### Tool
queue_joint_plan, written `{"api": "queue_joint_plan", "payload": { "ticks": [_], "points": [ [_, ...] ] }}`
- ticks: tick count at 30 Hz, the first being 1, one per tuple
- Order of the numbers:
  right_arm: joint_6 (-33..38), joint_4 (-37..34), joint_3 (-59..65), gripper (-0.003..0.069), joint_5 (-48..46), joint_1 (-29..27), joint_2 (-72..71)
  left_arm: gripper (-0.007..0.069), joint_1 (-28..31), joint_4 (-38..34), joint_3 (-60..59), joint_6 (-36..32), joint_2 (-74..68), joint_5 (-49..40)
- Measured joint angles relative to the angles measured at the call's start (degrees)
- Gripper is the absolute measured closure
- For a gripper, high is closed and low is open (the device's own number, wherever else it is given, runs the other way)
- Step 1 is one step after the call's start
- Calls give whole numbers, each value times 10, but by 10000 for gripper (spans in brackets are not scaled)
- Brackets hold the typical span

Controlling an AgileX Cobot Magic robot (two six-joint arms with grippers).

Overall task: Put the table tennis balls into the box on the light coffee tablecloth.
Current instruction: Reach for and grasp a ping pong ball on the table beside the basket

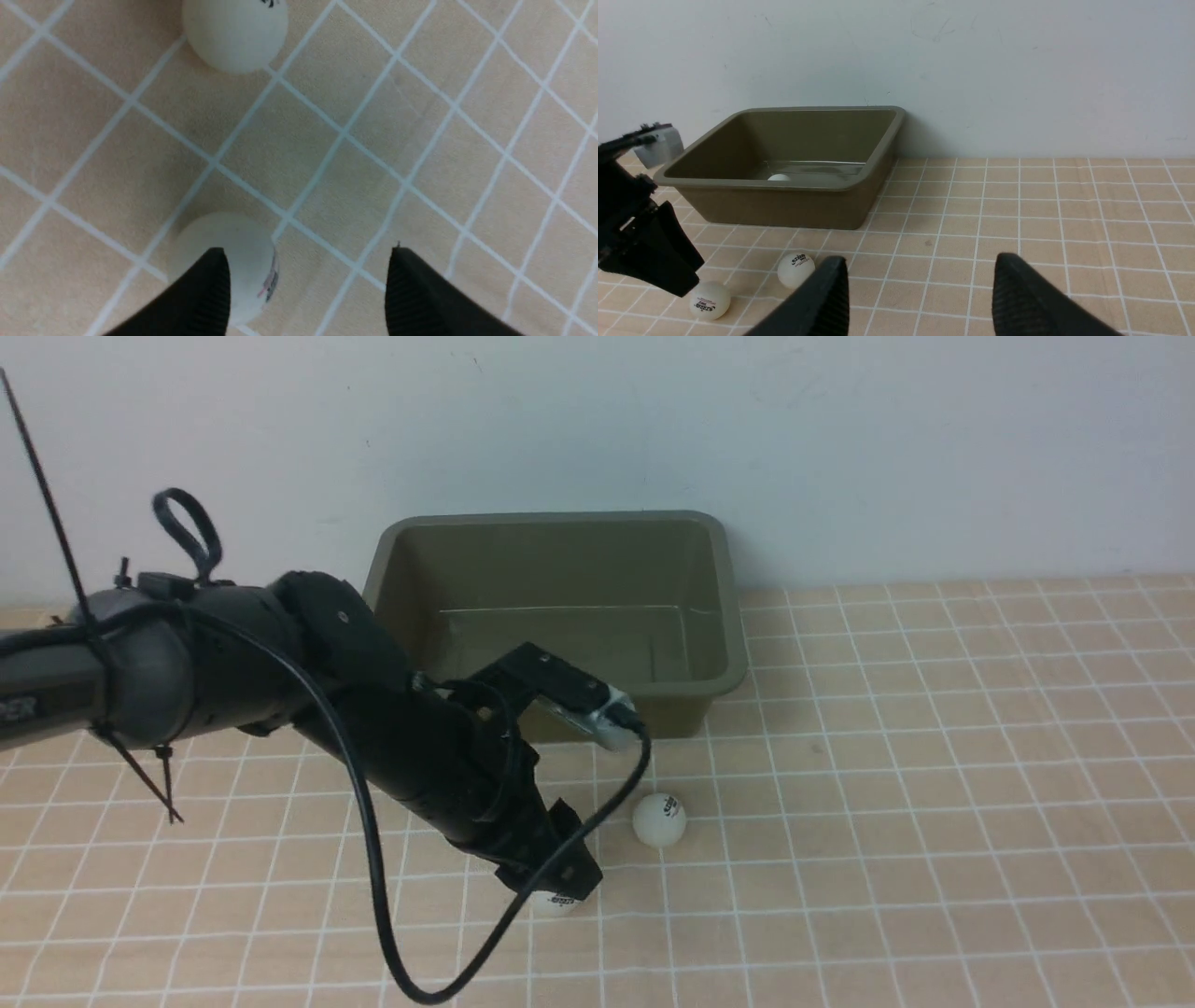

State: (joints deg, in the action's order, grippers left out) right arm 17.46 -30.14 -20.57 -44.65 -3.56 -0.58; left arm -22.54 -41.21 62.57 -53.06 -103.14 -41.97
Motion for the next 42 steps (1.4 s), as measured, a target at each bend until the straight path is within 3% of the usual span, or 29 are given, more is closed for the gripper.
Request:
{"api": "queue_joint_plan", "payload": {
  "ticks": [6,11,16,21,26,30,35,42],
  "points": [
    [0,0,0,275,0,0,0,251,-27,87,0,65,-3,58],
    [0,0,0,275,0,0,0,251,-27,116,0,75,-4,66],
    [0,0,0,275,0,0,0,235,-27,119,0,77,-15,66],
    [0,0,0,275,0,0,0,155,-28,105,0,77,-32,61],
    [0,0,0,275,0,0,0,147,-28,97,0,76,-33,69],
    [0,0,0,275,0,0,0,173,-28,96,0,73,-39,70],
    [0,0,0,275,0,0,0,305,-28,94,0,72,-58,67],
    [0,0,0,275,0,0,0,306,-28,83,32,58,-44,27]
  ]
}}
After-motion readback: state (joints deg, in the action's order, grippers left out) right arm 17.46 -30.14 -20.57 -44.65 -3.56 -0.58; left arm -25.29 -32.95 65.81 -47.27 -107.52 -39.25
